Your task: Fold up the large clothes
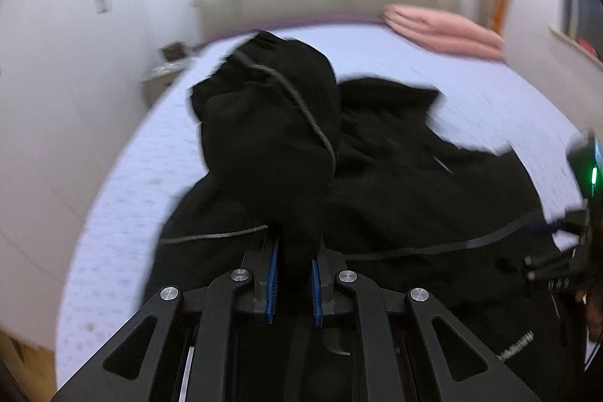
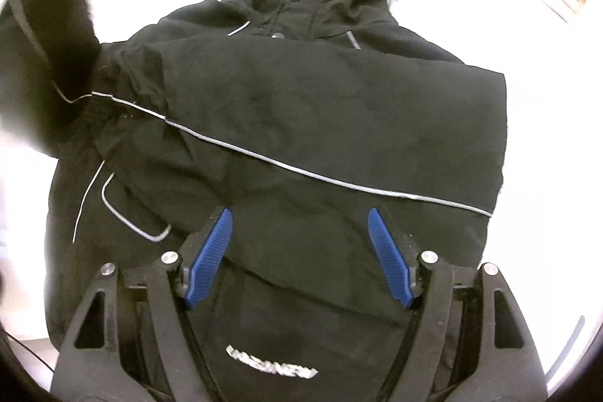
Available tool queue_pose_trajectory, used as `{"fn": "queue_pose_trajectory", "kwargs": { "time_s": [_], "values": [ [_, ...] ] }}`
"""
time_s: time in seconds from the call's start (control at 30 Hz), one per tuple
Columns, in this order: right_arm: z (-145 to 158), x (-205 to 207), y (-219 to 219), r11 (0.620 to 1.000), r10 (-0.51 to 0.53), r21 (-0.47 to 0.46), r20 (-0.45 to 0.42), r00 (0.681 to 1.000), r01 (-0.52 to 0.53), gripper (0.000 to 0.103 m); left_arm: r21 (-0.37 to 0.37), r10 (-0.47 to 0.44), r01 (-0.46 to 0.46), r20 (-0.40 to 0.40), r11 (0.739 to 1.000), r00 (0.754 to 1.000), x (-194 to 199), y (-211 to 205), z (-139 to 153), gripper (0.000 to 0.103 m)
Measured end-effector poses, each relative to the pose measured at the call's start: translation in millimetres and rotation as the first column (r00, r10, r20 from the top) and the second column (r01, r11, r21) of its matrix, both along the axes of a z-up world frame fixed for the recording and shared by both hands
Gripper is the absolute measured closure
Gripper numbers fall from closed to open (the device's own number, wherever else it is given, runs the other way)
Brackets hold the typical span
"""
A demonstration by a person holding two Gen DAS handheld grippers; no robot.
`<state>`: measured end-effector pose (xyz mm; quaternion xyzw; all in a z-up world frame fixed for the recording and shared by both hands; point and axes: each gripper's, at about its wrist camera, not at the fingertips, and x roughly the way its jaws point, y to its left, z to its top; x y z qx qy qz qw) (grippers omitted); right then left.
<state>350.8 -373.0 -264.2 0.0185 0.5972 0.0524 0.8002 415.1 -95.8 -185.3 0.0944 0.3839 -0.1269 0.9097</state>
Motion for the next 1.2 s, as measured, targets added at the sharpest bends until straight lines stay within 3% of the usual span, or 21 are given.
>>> {"fn": "queue_pose_trajectory", "kwargs": {
  "time_s": [0.1, 0.2, 0.27, 0.3, 0.43, 0.67, 0.8, 0.97, 1.1, 1.17, 1.2],
  "values": [
    [-1, -9, -13, 1.0, -0.005, 0.012, -0.007, 1.0, 0.005, 0.03, 0.006, -0.064, 0.064, -0.08, 0.998, 0.995, -7, -43, -33, 0.088],
    [-6, -12, -21, 0.999, -0.01, 0.031, -0.024, 1.0, 0.011, 0.03, 0.009, -0.096, 0.1, -0.218, 0.995, 0.971, -11, -69, -72, 0.076],
    [-9, -12, -24, 0.998, -0.014, 0.062, -0.032, 0.999, 0.016, 0.03, 0.007, -0.09, 0.096, -0.27, 0.995, 0.959, -15, -71, -82, 0.069],
    [-9, -11, -26, 0.996, -0.016, 0.092, -0.034, 0.999, 0.019, 0.03, -0.011, -0.096, 0.097, -0.285, 0.995, 0.954, -18, -69, -81, 0.059],
    [-2, -4, -26, 0.978, -0.021, 0.207, -0.02, 1.0, 0.024, 0.027, -0.145, -0.12, 0.073, -0.349, 0.987, 0.93, -27, -52, -56, 0.045],
    [1, 13, -9, 0.913, -0.02, 0.406, -0.041, 0.999, 0.035, 0.022, -0.153, 0.044, -0.098, -0.324, 0.983, 0.945, -18, -29, -16, 0.045],
    [-17, 14, -4, 0.908, -0.046, 0.411, -0.095, 0.994, 0.081, 0.019, -0.171, 0.1, -0.159, -0.309, 0.972, 0.946, -8, -15, -8, 0.045],
    [-48, 17, -3, 0.869, -0.101, 0.458, -0.206, 0.973, 0.187, 0.019, -0.076, 0.174, -0.207, -0.316, 0.975, 0.933, -4, -14, -9, 0.045],
    [-54, 19, 3, 0.838, -0.12, 0.498, -0.231, 0.966, 0.223, 0.019, -0.052, 0.194, -0.225, -0.346, 0.973, 0.918, -1, -16, -20, 0.045],
    [-53, 19, 7, 0.833, -0.12, 0.506, -0.227, 0.966, 0.222, 0.022, -0.059, 0.196, -0.233, -0.369, 0.971, 0.908, 0, -16, -24, 0.045],
    [-51, 20, 10, 0.839, -0.12, 0.5, -0.218, 0.969, 0.216, 0.034, -0.058, 0.198, -0.237, -0.385, 0.97, 0.902, 1, -16, -27, 0.045]
  ]
}}
